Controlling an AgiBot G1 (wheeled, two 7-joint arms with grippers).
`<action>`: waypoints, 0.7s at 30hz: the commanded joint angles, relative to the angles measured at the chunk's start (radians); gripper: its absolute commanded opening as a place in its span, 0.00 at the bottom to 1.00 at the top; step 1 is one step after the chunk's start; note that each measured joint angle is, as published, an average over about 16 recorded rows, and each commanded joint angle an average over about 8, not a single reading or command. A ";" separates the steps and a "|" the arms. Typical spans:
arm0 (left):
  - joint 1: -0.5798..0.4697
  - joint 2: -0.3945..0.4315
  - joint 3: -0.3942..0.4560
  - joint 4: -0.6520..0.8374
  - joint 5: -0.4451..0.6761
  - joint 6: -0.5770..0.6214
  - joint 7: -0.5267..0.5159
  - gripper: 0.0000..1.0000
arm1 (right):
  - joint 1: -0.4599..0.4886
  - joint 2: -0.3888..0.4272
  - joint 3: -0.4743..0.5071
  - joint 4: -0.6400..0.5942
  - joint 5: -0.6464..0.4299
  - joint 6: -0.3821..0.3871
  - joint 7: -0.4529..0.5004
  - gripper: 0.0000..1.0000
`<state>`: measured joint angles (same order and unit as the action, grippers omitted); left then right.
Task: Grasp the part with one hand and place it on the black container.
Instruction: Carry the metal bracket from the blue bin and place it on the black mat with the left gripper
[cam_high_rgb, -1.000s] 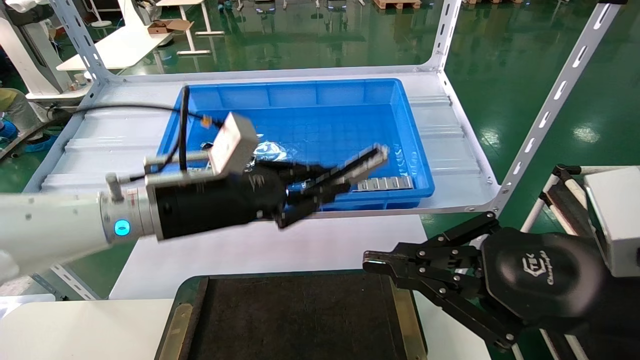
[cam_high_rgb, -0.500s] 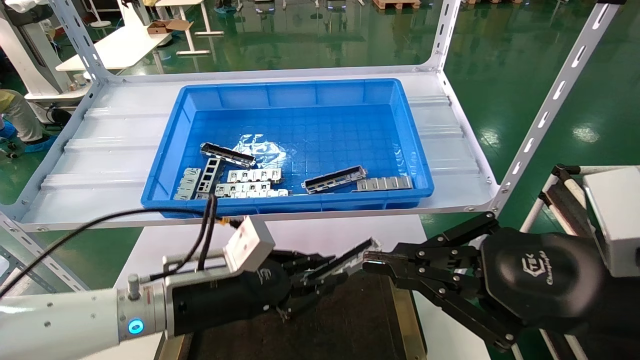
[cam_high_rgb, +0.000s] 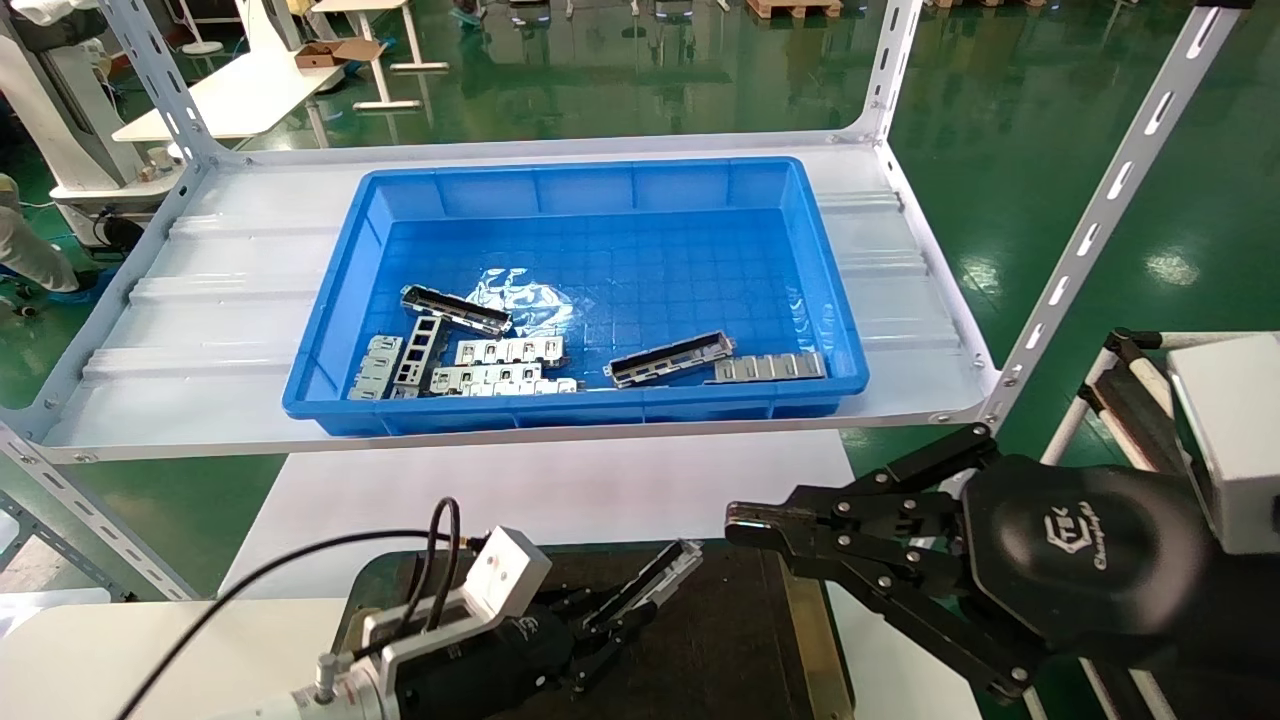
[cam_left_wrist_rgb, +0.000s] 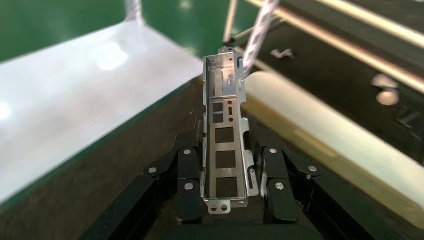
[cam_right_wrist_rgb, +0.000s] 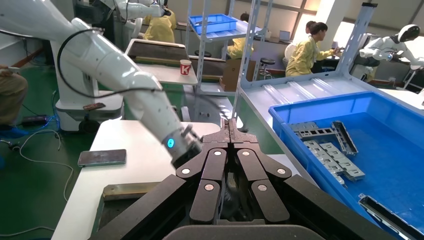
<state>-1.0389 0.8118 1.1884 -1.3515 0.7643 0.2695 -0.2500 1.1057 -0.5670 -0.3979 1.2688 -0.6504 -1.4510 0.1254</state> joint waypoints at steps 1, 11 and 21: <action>0.029 0.014 0.011 -0.001 0.008 -0.061 -0.006 0.00 | 0.000 0.000 0.000 0.000 0.000 0.000 0.000 0.00; 0.111 0.144 0.067 0.008 -0.025 -0.400 -0.046 0.00 | 0.000 0.000 0.000 0.000 0.000 0.000 0.000 0.00; 0.147 0.289 0.121 0.023 -0.145 -0.756 -0.006 0.00 | 0.000 0.000 0.000 0.000 0.000 0.000 0.000 0.00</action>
<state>-0.8984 1.1000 1.3120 -1.3299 0.6022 -0.4893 -0.2405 1.1058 -0.5670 -0.3981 1.2688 -0.6503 -1.4509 0.1253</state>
